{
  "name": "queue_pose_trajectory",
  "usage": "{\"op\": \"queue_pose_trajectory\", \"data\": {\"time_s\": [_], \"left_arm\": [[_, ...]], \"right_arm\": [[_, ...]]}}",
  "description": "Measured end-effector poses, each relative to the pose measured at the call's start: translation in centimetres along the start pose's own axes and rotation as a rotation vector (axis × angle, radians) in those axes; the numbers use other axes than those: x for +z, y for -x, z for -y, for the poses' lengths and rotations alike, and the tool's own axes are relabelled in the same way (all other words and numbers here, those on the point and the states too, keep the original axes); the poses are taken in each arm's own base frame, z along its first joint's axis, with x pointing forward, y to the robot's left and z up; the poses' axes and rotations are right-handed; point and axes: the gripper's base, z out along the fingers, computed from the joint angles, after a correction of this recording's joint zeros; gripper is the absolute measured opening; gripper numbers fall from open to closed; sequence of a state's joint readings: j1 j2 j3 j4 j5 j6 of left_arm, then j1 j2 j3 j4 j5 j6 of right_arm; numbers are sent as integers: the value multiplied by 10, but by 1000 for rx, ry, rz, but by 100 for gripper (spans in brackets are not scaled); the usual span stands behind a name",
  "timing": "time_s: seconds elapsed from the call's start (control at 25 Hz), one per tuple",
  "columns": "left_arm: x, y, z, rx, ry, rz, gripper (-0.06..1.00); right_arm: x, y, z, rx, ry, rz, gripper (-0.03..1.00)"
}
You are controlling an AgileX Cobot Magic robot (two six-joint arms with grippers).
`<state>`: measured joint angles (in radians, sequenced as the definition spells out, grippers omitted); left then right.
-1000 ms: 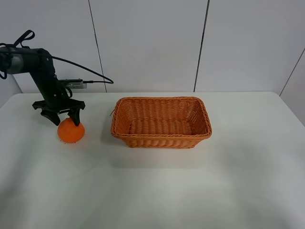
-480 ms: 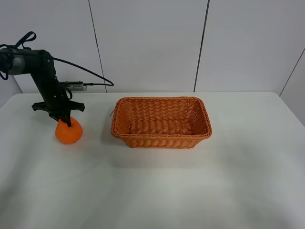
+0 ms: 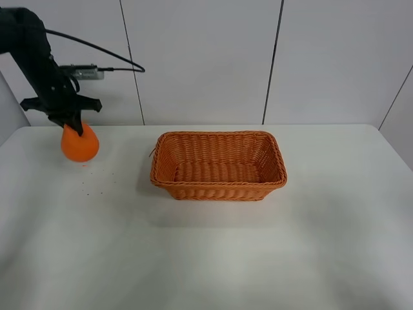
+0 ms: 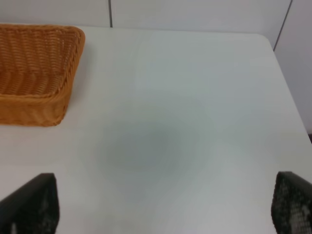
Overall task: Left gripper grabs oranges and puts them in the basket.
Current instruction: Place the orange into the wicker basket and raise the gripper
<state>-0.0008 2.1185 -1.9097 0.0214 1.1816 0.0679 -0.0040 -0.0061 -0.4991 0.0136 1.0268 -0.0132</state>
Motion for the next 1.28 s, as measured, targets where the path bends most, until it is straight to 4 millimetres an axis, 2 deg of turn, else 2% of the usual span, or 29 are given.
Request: {"op": "queue_pose_trajectory", "data": {"time_s": [0.16,0.28,0.36,0.64,0.8,0.96,1.16,1.28], "left_arm": [[-26,6,3,-10,-27,82,13],[-39,12,17,14,-37,129,13],[-46,15,37,50,-47,151,13],[-54,6,132,247,-106,168,13],[-41,2,174,326,-125,147,13],[-17,3,216,386,-140,145,13],[21,-1,269,467,-164,153,13],[47,-5,288,493,-173,144,13]], "right_arm": [[0,0,0,0,0,0,69],[0,0,0,0,0,0,69],[0,0,0,0,0,0,69],[0,0,0,0,0,0,69],[0,0,0,0,0,0,69],[0,0,0,0,0,0,69],[0,0,0,0,0,0,69],[0,0,0,0,0,0,69]]}}
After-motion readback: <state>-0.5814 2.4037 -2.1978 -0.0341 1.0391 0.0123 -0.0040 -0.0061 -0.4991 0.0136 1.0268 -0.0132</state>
